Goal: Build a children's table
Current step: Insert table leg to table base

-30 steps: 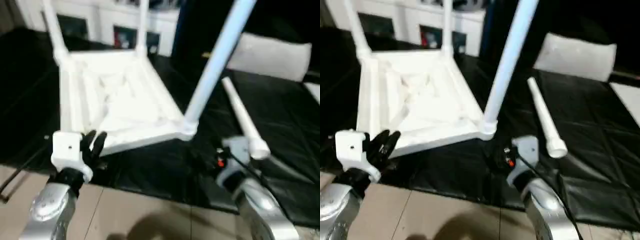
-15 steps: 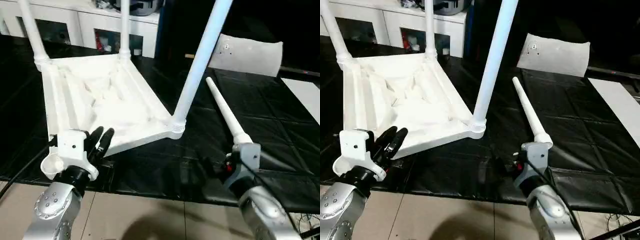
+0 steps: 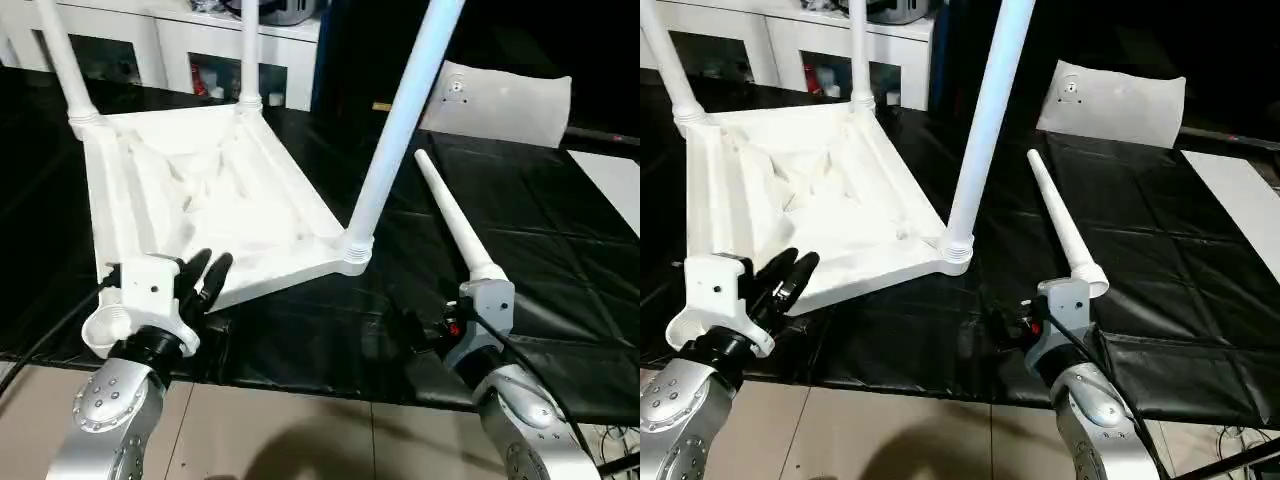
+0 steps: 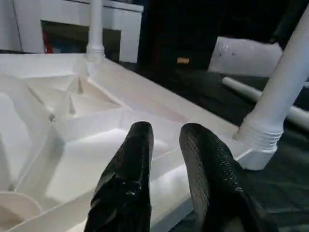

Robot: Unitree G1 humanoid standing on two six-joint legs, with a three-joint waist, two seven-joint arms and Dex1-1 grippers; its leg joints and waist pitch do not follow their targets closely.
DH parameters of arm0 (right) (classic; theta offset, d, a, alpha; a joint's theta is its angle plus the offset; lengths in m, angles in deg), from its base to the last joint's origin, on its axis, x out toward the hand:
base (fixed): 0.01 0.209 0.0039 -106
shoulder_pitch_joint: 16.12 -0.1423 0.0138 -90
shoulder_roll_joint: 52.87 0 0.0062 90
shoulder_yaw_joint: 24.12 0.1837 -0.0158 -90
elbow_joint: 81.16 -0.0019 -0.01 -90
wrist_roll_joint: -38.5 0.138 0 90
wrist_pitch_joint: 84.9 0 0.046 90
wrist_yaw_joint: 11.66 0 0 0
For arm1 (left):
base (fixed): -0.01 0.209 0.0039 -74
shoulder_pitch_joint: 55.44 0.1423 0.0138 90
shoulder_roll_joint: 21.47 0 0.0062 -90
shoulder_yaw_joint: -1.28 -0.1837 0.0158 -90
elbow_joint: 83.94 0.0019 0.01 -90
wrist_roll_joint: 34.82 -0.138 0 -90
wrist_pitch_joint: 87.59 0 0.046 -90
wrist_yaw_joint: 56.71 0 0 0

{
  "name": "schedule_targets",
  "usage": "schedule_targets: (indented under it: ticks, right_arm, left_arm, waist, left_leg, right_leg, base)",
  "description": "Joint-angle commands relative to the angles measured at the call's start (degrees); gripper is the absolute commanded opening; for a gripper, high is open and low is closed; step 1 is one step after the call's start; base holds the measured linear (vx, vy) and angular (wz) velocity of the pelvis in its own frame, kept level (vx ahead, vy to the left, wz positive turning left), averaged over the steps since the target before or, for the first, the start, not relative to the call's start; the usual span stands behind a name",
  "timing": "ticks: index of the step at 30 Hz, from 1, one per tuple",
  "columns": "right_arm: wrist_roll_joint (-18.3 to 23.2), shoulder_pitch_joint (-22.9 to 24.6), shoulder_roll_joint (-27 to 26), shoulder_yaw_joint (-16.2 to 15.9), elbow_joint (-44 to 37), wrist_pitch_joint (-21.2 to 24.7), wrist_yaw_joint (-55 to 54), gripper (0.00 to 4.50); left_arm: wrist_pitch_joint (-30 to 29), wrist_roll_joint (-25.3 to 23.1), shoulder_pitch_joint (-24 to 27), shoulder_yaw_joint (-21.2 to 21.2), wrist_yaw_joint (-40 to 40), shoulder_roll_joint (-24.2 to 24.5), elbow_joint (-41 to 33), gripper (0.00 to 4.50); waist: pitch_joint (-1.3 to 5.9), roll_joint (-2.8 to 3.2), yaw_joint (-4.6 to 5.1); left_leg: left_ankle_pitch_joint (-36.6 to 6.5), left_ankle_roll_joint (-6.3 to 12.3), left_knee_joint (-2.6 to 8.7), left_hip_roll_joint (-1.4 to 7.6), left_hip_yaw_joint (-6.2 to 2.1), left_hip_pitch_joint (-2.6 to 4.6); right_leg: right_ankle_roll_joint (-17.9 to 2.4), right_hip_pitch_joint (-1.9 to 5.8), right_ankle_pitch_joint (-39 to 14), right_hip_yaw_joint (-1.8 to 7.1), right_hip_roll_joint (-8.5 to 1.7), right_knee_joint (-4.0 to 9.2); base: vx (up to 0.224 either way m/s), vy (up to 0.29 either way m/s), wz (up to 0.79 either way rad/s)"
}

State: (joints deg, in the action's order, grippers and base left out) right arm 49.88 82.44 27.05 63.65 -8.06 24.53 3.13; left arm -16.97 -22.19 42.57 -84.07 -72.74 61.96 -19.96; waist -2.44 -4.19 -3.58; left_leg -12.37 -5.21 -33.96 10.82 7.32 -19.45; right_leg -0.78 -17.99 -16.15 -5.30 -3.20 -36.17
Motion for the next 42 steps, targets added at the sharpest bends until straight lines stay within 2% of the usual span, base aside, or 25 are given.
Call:
schedule_targets:
  ticks: [1,7,10,12,14,15,16,17,18,19,22,25,26,27,32,33,35,37,40,41,42]
  right_arm:
    - [-0.5,-0.6,0.5,0.3,0.7,-0.4,-0.6,4.5]
    - [-0.7,-0.9,0.4,0.1,0.9,-0.2,-0.6,4.5]
    - [-0.7,-1.1,0.5,0.3,1.2,-0.2,-0.7,4.5]
    - [-0.7,-1.2,0.5,0.4,1.2,-0.1,-0.8,4.5]
    - [-1.1,-1.3,0.7,0.4,1.3,-0.3,-1.0,4.5]
    - [-1.2,-1.3,0.7,0.4,1.3,-0.3,-1.0,4.5]
    - [-1.3,-1.4,0.7,0.4,1.4,-0.3,-1.1,4.5]
    - [-1.3,-1.4,0.7,0.4,1.4,-0.3,-1.1,4.5]
    - [-1.4,-1.4,0.8,0.3,1.5,-0.4,-1.1,4.5]
    - [-1.5,-1.4,0.8,0.2,1.5,-0.4,-1.0,4.5]
    - [-1.4,-1.6,1.0,0.2,1.7,-0.4,-0.8,4.5]
    - [-1.4,-2.0,1.2,0.2,2.1,-0.4,-0.5,4.5]
    - [-1.4,-2.0,1.3,0.2,2.2,-0.4,-0.5,4.5]
    - [-1.3,-2.2,1.4,0.1,2.2,-0.4,-0.2,4.5]
    - [-1.1,-2.3,1.7,0.3,2.1,-0.3,0.1,4.5]
    - [-1.1,-2.3,1.7,0.3,2.2,-0.4,0.2,4.5]
    - [-1.0,-2.4,1.7,0.3,2.3,-0.4,0.2,4.5]
    - [-1.0,-2.8,1.7,0.2,2.5,-0.4,0.1,4.5]
    - [-1.0,-3.0,1.6,0.2,2.5,-0.3,0.0,4.5]
    - [-1.0,-3.2,1.4,0.2,2.5,0.2,-0.3,4.5]
    - [-1.2,-3.5,1.3,0.4,2.8,0.9,-0.8,4.5]
  left_arm:
    - [-0.1,0.4,-0.7,0.0,0.0,-0.1,0.3,1.15]
    - [-0.1,0.5,-0.6,0.3,0.4,0.0,0.4,1.15]
    - [0.6,-0.2,-0.5,0.0,0.6,0.0,0.7,1.15]
    - [1.5,-2.0,-0.7,-0.6,0.7,0.9,1.0,1.15]
    - [4.6,-9.7,-1.2,-4.2,-0.2,6.2,2.6,1.15]
    - [5.1,-10.9,-1.2,-4.8,-0.4,7.0,2.9,1.15]
    - [6.9,-13.7,-1.3,-6.5,-1.7,9.6,4.0,1.33]
    - [6.9,-13.7,-1.3,-6.5,-1.7,9.6,4.0,1.33]
    - [7.7,-13.5,-1.4,-6.9,-3.7,10.9,5.2,1.33]
    - [7.5,-11.1,-1.3,-6.6,-6.3,11.3,5.9,1.33]
    - [6.8,-4.5,-1.8,-5.2,-12.5,11.6,6.9,1.63]
    - [7.2,-0.9,-3.5,-5.1,-17.3,13.3,8.8,1.76]
    - [7.2,-0.8,-3.6,-5.1,-17.6,13.5,9.0,1.86]
    - [7.5,0.2,-4.7,-5.2,-19.3,14.5,10.7,1.98]
    - [8.1,0.5,-5.3,-5.3,-20.7,14.7,12.2,2.43]
    - [8.3,0.7,-5.3,-5.3,-21.1,14.6,12.6,2.43]
    - [8.4,0.6,-5.3,-5.3,-21.1,14.7,12.8,2.57]
    - [8.4,0.5,-5.0,-4.3,-18.0,13.3,13.4,2.76]
    - [8.1,0.0,-5.0,-3.3,-14.6,11.6,13.5,2.96]
    - [8.1,0.2,-5.3,0.1,-6.4,6.4,13.3,3.03]
    - [5.4,0.7,-5.3,1.7,-2.6,4.1,12.6,3.08]
  waist:
    - [1.72,1.16,-0.18]
    - [1.69,1.2,-0.17]
    - [1.66,1.53,-0.17]
    - [1.64,1.43,-0.15]
    - [1.69,1.51,-0.16]
    - [1.65,1.61,-0.16]
    - [1.69,1.67,-0.2]
    - [1.72,1.67,-0.07]
    - [1.75,1.78,-0.11]
    - [1.79,1.64,-0.09]
    - [1.82,1.72,-0.25]
    - [1.77,1.67,-0.19]
    - [1.73,1.69,-0.26]
    - [1.78,1.98,-0.21]
    - [1.86,1.89,-0.05]
    - [1.86,2.08,-0.09]
    - [1.9,1.91,-0.11]
    - [1.91,2.25,-0.03]
    - [1.84,2.06,0.03]
    - [1.87,2.04,0.18]
    - [1.91,1.82,0.17]
  left_leg:
    - [-7.6,0.09,4.76,2.85,-0.47,-0.31]
    - [-7.5,0.13,4.76,2.85,-0.46,-0.33]
    - [-8.0,-0.08,4.8,2.83,-0.47,-0.37]
    - [-8.2,0.0,4.83,2.82,-0.46,-0.32]
    - [-8.2,0.18,4.78,2.72,-0.53,-0.27]
    - [-8.1,0.28,4.91,2.67,-0.57,-0.17]
    - [-7.9,0.28,4.91,2.67,-0.7,-0.18]
    - [-7.8,0.27,4.93,2.77,-0.62,-0.16]
    - [-7.2,0.07,4.85,2.77,-0.61,-0.16]
    - [-6.9,-0.19,4.88,2.85,-0.54,-0.14]
    - [-6.5,-0.52,4.85,2.76,-0.39,-0.09]
    - [-6.8,-0.22,4.9,2.72,-0.26,-0.1]
    - [-6.9,-0.18,4.89,2.68,-0.23,-0.06]
    - [-6.9,-0.21,4.88,2.69,-0.27,-0.05]
    - [-6.3,-0.08,4.89,2.8,-0.15,-0.16]
    - [-6.2,-0.06,4.86,2.81,-0.11,-0.09]
    - [-6.2,0.03,4.82,2.79,-0.01,-0.1]
    - [-6.3,-0.06,4.82,2.87,0.02,-0.05]
    - [-6.8,-0.07,4.81,2.93,0.14,-0.14]
    - [-6.7,-0.06,4.73,3.07,0.25,-0.29]
    - [-6.4,0.17,4.63,3.02,0.27,-0.33]
  right_leg:
    - [-5.9,0.96,2.6,4.07,-5.05,4.56]
    - [-5.6,0.94,2.3,4.09,-5.04,4.6]
    - [-5.7,0.96,2.0,4.12,-5.05,4.61]
    - [-5.6,0.9,1.7,4.11,-4.97,4.73]
    - [-4.8,0.88,1.8,4.12,-4.83,4.74]
    - [-4.4,0.77,1.6,4.09,-4.72,4.8]
    - [-4.2,0.86,1.9,4.04,-4.8,4.67]
    - [-4.3,0.81,2.1,4.13,-4.82,4.62]
    - [-4.7,0.81,2.7,4.13,-4.94,4.5]
    - [-5.4,0.81,3.2,4.14,-5.01,4.39]
    - [-7.0,0.7,3.9,4.19,-5.1,4.2]
    - [-7.5,0.67,3.8,4.19,-5.02,4.16]
    - [-7.5,0.65,3.5,4.2,-5.04,4.24]
    - [-7.5,0.68,3.4,4.21,-5.07,4.19]
    - [-7.6,0.85,4.1,4.3,-5.1,4.11]
    - [-7.8,0.77,4.4,4.34,-5.08,4.09]
    - [-7.8,0.83,4.5,4.4,-5.08,4.12]
    - [-8.2,0.74,5.0,4.4,-5.0,3.99]
    - [-8.6,0.83,4.5,4.47,-5.03,4.08]
    - [-9.0,0.96,4.9,4.6,-5.1,4.01]
    - [-9.1,1.08,5.2,4.6,-5.08,4.11]
  base:
    - [0.0,0.0,0.0]
    - [0.0,0.0,0.0]
    - [0.0,0.0,0.0]
    - [0.0,0.0,0.0]
    - [0.0,0.0,0.0]
    - [0.0,0.0,0.0]
    - [0.0,0.0,0.0]
    - [0.0,0.0,0.0]
    - [0.0,0.0,0.0]
    - [0.0,0.0,0.0]
    - [0.0,0.0,0.0]
    - [0.0,0.0,0.0]
    - [0.0,0.0,0.0]
    - [0.0,0.0,0.0]
    - [0.0,0.0,0.0]
    - [0.0,0.0,0.0]
    - [0.0,0.0,0.0]
    - [0.0,0.0,0.0]
    - [0.0,0.0,0.0]
    - [0.0,0.0,0.0]
    - [0.0,0.0,0.0]
